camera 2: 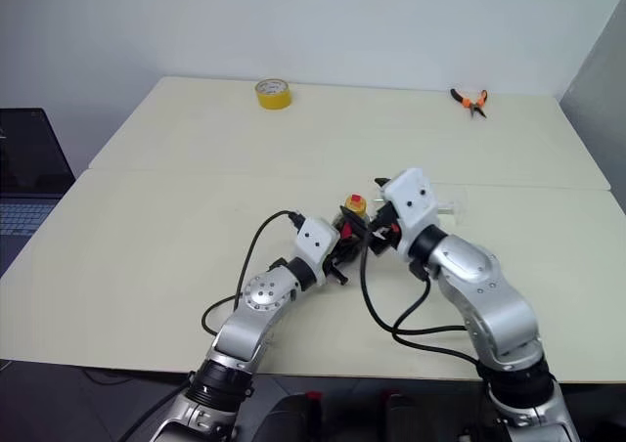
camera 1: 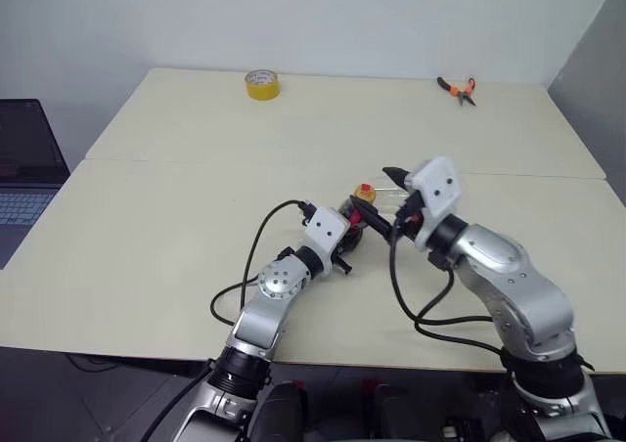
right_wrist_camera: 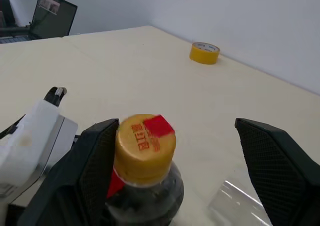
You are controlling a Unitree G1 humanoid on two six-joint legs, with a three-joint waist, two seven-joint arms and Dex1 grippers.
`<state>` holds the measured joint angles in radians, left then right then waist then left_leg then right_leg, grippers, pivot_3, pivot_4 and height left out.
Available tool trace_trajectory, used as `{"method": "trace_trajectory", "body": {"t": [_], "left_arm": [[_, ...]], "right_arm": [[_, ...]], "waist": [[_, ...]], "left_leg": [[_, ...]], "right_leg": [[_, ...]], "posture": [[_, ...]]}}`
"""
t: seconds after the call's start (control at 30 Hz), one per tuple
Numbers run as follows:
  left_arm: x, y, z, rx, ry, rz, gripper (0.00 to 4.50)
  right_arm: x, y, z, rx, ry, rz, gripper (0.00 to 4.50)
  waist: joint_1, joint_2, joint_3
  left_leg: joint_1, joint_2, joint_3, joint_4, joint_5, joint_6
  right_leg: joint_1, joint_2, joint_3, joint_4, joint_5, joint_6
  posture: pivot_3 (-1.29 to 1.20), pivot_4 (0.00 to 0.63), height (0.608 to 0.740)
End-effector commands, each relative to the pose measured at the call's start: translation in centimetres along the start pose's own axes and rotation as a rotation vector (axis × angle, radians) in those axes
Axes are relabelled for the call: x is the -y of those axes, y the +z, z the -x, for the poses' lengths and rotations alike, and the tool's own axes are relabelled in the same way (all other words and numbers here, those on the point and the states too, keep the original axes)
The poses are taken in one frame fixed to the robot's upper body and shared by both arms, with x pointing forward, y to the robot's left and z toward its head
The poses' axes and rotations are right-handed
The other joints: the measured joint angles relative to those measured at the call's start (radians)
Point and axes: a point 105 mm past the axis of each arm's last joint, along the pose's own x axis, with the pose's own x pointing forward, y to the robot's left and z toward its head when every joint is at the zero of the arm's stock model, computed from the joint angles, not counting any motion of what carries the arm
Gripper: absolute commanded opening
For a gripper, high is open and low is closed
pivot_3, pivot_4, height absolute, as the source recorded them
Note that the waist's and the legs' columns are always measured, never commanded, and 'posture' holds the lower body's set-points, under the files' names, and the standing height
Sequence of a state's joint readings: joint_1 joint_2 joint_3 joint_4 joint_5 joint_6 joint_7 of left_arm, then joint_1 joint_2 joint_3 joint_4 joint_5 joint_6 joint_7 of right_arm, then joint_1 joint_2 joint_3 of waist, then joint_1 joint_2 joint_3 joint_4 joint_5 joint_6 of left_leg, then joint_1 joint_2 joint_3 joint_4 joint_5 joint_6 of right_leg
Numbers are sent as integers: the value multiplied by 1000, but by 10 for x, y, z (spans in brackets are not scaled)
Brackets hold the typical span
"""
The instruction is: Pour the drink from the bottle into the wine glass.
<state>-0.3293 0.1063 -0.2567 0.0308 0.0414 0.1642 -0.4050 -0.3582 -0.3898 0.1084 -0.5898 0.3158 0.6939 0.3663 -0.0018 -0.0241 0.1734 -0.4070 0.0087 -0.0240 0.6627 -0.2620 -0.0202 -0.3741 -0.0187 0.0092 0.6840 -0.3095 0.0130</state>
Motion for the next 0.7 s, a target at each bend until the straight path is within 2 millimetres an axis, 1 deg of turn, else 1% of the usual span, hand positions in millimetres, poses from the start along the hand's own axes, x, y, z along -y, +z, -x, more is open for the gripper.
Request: {"method": "trace_trajectory", "body": {"t": [0.03,0.1,0.17,0.27,0.33,0.47,0.57,0.7], "left_arm": [[-4,23,0,93,13,-29,756],[-4,23,0,92,13,-30,756],[-4,23,0,92,12,-31,756],[-5,23,0,93,11,-32,756],[-5,23,0,92,11,-33,756],[-4,24,-1,94,5,-34,756],[-3,24,-1,95,4,-35,756],[-3,24,-1,94,4,-35,756]], "right_arm": [[16,12,19,39,-47,-24,3947],[9,12,28,38,12,-78,3947],[6,9,34,20,41,-112,3947],[4,3,39,-25,69,-91,3947],[0,5,37,-23,94,-68,3947],[-10,21,18,48,104,-28,3947],[-11,27,4,79,76,-17,3947],[-17,30,-10,97,61,11,3947]], "waist": [[0,0,0],[0,0,0],[0,0,0],[-1,0,0],[-1,0,0],[-5,0,0],[-4,0,0],[-1,0,0]], "left_leg": [[0,0,0,0,0,0],[0,0,0,0,0,0],[0,0,0,0,0,0],[0,0,0,0,0,0],[0,0,0,0,0,0],[1,0,0,0,0,0],[1,1,0,0,0,0],[0,0,0,0,0,0]], "right_leg": [[0,0,0,0,0,0],[0,0,0,1,0,0],[0,0,0,0,0,0],[0,0,0,0,0,0],[0,0,0,1,0,0],[0,1,0,1,0,0],[0,1,0,1,0,0],[0,0,0,1,0,0]], "posture": [[0,150,740],[0,150,740],[0,150,740],[0,150,740],[0,150,740],[0,150,740],[0,150,740],[0,150,740]]}}
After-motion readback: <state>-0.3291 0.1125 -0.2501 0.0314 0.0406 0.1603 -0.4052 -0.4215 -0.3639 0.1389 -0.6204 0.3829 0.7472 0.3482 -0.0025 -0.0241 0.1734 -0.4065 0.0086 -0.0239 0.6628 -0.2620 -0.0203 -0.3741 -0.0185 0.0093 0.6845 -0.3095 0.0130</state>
